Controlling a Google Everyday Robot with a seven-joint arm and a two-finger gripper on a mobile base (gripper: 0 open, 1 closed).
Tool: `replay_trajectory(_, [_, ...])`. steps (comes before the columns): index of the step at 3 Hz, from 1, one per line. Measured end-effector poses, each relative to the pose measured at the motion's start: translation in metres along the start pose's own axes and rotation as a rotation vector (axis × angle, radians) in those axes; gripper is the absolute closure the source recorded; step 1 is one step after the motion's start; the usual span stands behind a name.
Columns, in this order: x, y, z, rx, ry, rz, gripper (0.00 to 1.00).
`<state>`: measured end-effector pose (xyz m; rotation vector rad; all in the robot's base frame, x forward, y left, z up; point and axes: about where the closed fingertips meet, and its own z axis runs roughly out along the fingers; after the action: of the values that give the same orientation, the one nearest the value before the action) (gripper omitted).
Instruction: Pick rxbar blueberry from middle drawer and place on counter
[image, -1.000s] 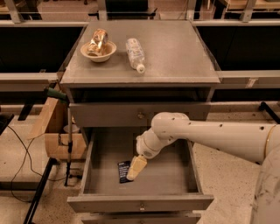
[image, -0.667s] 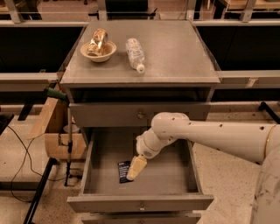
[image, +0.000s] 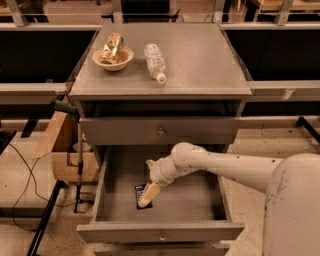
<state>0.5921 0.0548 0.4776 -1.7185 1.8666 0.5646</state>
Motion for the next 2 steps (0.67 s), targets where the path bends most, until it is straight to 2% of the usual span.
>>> replay_trajectory(1, [0.0105,-0.0010,0.0654,-0.042,-0.121,-0.071,0.00])
replay_trajectory(2, [0.0086,-0.0008,0.0664,-0.045,-0.116,-0.076,0.00])
